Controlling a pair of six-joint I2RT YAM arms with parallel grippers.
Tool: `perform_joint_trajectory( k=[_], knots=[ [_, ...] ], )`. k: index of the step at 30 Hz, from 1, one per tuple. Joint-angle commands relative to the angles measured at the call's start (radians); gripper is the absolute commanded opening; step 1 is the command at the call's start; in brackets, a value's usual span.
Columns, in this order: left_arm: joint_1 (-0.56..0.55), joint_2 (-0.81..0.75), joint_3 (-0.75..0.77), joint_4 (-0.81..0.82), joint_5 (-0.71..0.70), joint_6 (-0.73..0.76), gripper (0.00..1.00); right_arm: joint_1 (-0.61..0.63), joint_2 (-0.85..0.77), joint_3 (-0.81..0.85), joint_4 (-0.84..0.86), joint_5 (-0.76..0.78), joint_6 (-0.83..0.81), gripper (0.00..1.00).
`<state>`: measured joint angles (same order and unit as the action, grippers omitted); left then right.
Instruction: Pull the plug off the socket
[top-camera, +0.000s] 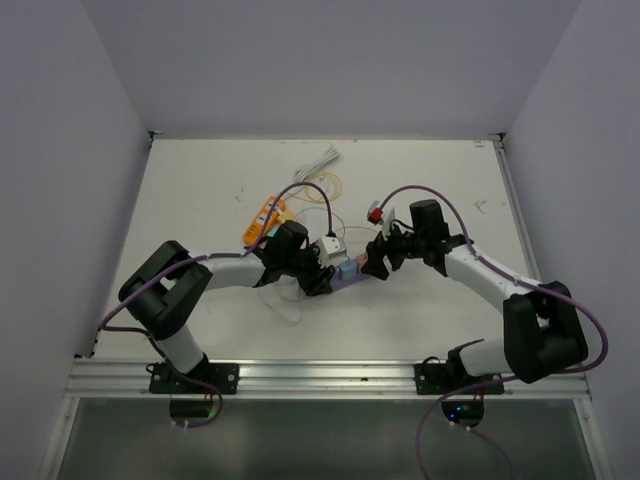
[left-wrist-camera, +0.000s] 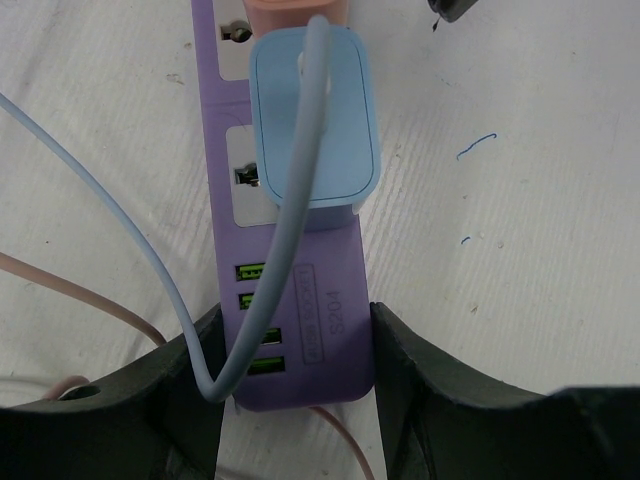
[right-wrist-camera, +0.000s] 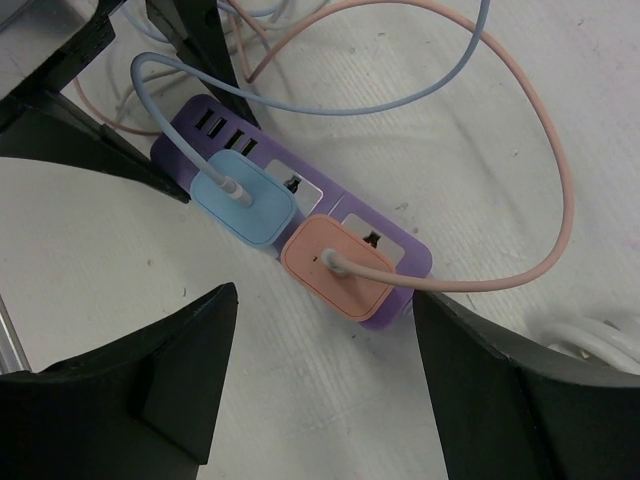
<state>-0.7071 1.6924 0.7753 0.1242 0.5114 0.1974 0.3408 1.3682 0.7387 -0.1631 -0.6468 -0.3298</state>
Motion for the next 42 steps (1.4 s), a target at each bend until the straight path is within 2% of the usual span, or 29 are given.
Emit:
perform_joint_trajectory(
  k=[1, 5, 10, 12, 17, 24, 32, 38, 40, 42],
  knots=[
    [0.003, -0.002, -0.005, -0.047, 0.021, -0.015, 0.0, -0.002, 0.02, 0.06, -0.033, -0.019, -0.055, 0.74],
    [0.003, 0.006, -0.001, -0.049, 0.013, -0.015, 0.0, -0.002, 0.054, 0.087, -0.075, -0.033, -0.084, 0.67],
    [0.001, 0.006, -0.001, -0.052, -0.005, -0.018, 0.0, -0.003, 0.072, 0.096, -0.076, -0.062, -0.107, 0.63],
    [0.001, 0.004, -0.001, -0.051, -0.01, -0.019, 0.0, -0.003, 0.078, 0.096, -0.066, -0.068, -0.107, 0.57],
    [0.003, 0.01, 0.004, -0.054, -0.007, -0.026, 0.0, -0.005, 0.094, 0.102, -0.053, -0.083, -0.123, 0.57],
    [0.003, 0.016, 0.018, -0.066, 0.004, -0.033, 0.0, -0.008, 0.132, 0.125, -0.102, -0.123, -0.233, 0.59],
    [0.001, 0.026, 0.042, -0.097, 0.006, -0.036, 0.0, -0.023, 0.212, 0.225, -0.274, -0.175, -0.365, 0.6],
    [0.003, 0.033, 0.048, -0.101, 0.007, -0.041, 0.0, -0.025, 0.244, 0.255, -0.314, -0.177, -0.4, 0.57],
    [0.003, 0.036, 0.05, -0.1, 0.01, -0.042, 0.0, -0.028, 0.246, 0.251, -0.319, -0.209, -0.432, 0.41],
    [0.003, 0.038, 0.05, -0.1, 0.016, -0.047, 0.0, -0.028, 0.247, 0.254, -0.32, -0.211, -0.442, 0.32]
  ],
)
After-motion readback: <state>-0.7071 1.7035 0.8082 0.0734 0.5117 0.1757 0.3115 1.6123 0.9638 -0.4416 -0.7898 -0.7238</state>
